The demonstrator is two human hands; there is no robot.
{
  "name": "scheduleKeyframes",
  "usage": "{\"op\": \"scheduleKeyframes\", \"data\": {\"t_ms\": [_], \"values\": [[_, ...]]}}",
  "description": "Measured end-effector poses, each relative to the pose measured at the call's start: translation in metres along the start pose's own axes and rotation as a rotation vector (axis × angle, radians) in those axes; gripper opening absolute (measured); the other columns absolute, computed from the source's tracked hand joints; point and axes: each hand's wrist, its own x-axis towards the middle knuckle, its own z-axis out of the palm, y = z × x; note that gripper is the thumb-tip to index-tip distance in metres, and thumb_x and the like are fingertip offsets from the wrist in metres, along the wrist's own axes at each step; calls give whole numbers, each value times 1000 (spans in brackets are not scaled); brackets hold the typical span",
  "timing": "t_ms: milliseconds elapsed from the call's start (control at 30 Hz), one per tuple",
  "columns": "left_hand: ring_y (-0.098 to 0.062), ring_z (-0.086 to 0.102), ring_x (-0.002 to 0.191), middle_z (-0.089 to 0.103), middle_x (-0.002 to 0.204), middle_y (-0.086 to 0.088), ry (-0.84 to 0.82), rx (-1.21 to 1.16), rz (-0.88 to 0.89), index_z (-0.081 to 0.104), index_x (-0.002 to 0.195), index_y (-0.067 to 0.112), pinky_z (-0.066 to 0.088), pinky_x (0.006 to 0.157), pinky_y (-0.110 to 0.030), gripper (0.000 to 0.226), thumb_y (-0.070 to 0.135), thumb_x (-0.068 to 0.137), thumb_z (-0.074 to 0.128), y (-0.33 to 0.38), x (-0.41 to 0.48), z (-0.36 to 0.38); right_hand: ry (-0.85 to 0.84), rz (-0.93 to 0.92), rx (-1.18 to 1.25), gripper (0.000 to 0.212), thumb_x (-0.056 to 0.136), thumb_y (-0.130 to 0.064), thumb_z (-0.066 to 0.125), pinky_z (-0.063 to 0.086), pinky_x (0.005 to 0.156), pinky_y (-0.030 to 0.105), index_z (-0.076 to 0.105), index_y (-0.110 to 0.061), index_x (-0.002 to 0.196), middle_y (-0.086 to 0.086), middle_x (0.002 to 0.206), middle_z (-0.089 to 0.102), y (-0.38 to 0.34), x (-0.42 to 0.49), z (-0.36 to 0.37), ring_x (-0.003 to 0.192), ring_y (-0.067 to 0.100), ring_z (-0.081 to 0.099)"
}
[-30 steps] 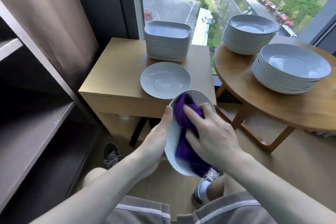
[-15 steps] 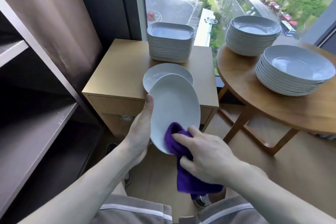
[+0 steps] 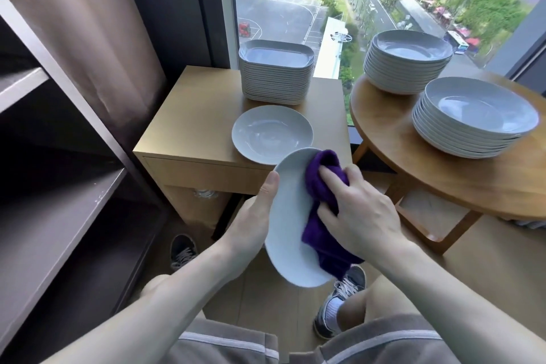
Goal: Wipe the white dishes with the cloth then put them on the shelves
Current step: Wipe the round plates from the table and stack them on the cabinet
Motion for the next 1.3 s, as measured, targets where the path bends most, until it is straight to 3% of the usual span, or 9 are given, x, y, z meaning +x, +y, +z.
{"op": "scheduleKeyframes", "data": {"t_ms": [200, 333, 467, 567, 667, 833, 1000, 1167, 1300], "values": [[-11, 74, 109, 78, 119, 8, 123, -3, 58, 78, 110, 49, 59, 78, -19, 51, 79, 92, 40, 9, 2, -14, -239, -39, -4, 41, 89, -49, 46, 46, 64, 32, 43, -34, 126, -4, 104, 43, -6, -11, 12, 75, 23, 56], [-9, 76, 104, 79, 113, 9, 205, -22, 99, 79, 104, 51, 59, 74, -17, 47, 78, 93, 42, 12, 7, -23, -253, -207, 49, 40, 87, -53, 40, 52, 62, 27, 43, -35, 123, -5, 107, 52, -26, -27, 9, 71, 16, 55], [-12, 76, 104, 80, 113, 6, 218, -15, 95, 79, 106, 46, 58, 75, -17, 51, 77, 97, 39, 9, 9, -25, -338, -367, 135, 49, 87, -53, 40, 58, 66, 36, 41, -36, 133, -4, 113, 53, -49, -39, 3, 80, 21, 60], [-13, 77, 102, 80, 111, 3, 198, 4, 77, 81, 105, 43, 57, 74, -15, 53, 76, 98, 39, 3, 8, -19, -270, -411, 171, 47, 89, -48, 46, 55, 61, 35, 44, -34, 133, -5, 110, 51, -56, -39, -3, 76, 19, 56], [-17, 76, 106, 80, 113, -1, 148, 21, 42, 81, 109, 38, 59, 81, -20, 63, 83, 90, 41, 0, 7, -11, -168, -385, 207, 44, 89, -44, 51, 53, 59, 34, 49, -31, 132, -4, 107, 52, -55, -38, -9, 76, 18, 55], [-21, 75, 103, 80, 105, -5, 96, 134, 59, 80, 103, 17, 54, 101, -51, 84, 88, 86, 38, -3, 5, -6, -71, -362, 186, 51, 86, -41, 54, 54, 57, 37, 50, -28, 136, 1, 108, 55, -51, -38, -7, 77, 22, 58], [-21, 72, 115, 80, 112, -3, 53, 137, 72, 80, 111, 32, 49, 109, -50, 75, 89, 85, 40, -10, 2, 1, 81, -222, 150, 58, 79, -41, 57, 43, 49, 31, 51, -27, 135, 2, 105, 54, -40, -25, -7, 71, 25, 59], [-46, 64, 121, 73, 122, -22, 54, 9, 31, 79, 111, 22, 43, 110, -68, 91, 98, 71, 50, -11, 1, 3, -48, 46, 106, 57, 86, -49, 53, 38, 62, 32, 35, -35, 138, 2, 122, 49, -18, -9, 0, 83, 31, 62], [-25, 75, 109, 80, 114, -3, 135, -33, -18, 82, 100, 41, 57, 100, -50, 59, 85, 84, 46, -11, 8, -3, -224, 129, 61, 45, 89, -52, 45, 37, 66, 35, 30, -35, 128, 1, 109, 42, -10, -9, 7, 73, 30, 48]]}}
